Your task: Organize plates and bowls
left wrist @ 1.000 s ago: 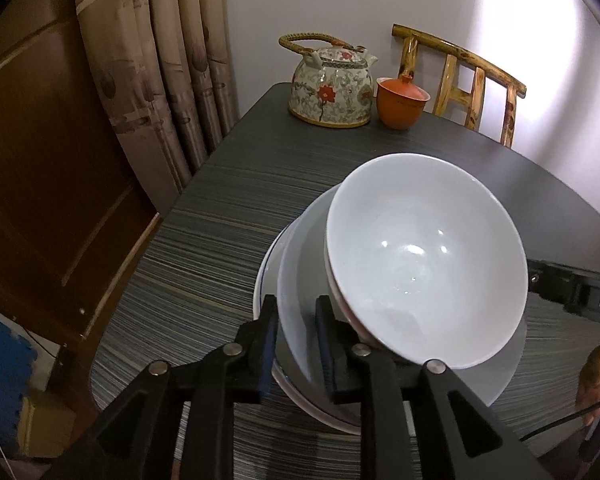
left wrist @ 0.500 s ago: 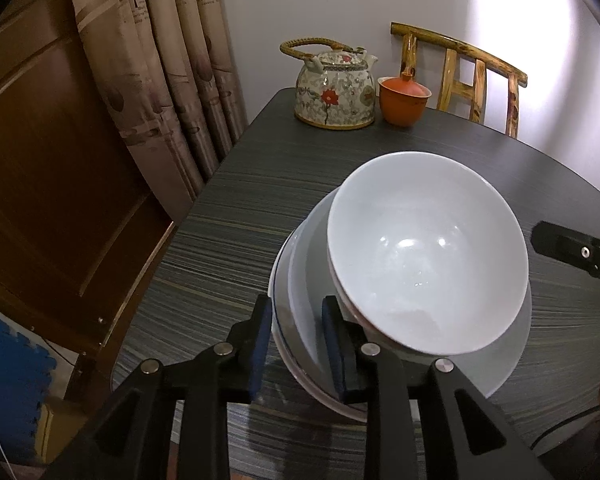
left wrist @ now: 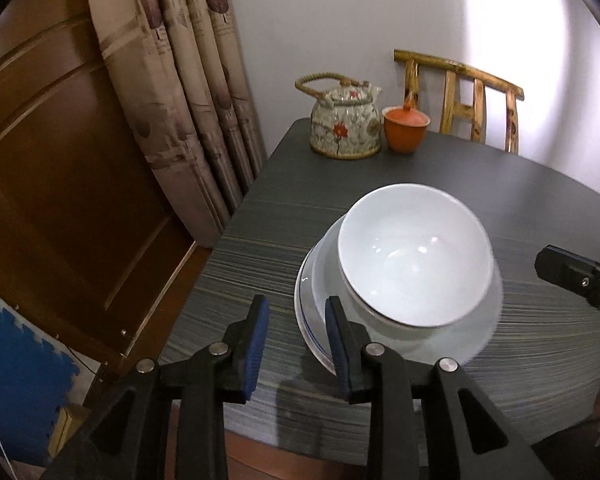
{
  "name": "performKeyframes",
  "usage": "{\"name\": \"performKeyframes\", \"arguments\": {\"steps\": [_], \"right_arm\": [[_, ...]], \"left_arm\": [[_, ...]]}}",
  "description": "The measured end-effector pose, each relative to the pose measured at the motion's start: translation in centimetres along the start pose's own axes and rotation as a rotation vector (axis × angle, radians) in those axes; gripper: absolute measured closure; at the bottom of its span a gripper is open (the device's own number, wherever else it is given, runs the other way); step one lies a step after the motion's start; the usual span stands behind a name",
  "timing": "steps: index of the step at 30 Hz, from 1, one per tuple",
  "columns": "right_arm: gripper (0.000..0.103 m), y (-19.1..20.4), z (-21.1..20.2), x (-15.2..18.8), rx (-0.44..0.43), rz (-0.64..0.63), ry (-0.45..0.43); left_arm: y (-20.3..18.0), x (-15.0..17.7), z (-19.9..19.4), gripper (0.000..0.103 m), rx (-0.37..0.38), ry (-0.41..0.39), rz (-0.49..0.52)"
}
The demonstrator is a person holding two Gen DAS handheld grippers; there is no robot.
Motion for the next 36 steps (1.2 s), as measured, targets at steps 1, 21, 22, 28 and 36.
{"name": "performKeyframes", "arguments": {"steps": [1, 21, 22, 28, 36], "right_arm": [[0.063, 0.3, -0.5, 0.1, 0.003, -0.009, -0.021], [0.01, 4.6, -10.2, 2.7, 0.149, -0.137, -0.453], [0.009, 4.7, -10.4, 2.7, 0.147, -0.132, -0.46], [0.006, 5.2, -10.7, 3.0, 0.16, -0.136, -0.477], [0.005, 5.5, -11.0, 3.4, 0.153, -0.141, -0.475]], "left_arm": [[-0.1, 0.1, -0.7, 0.073, -0.004, -0.009, -0.003], [-3.1, 0.5, -6.9, 0.056, -0.043, -0.202, 0.015], [-3.1, 0.5, -7.1, 0.053, -0.048, -0.212, 0.021], [-3.8, 0.3, -7.8, 0.047, -0.005, -0.244, 0.029], [-4.2, 0.3, -8.0, 0.047, 0.037, -0.246, 0.031]]}}
Point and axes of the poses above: each gripper's, at about its wrist camera, not at the fingertips, and z roughly the way its jaws point, y to its left, x to its underside, the point moved 7 cm from there along z, roughly the way its jaws point, and after that the axes turned 5 degrees about z, right-handed, at the moved point
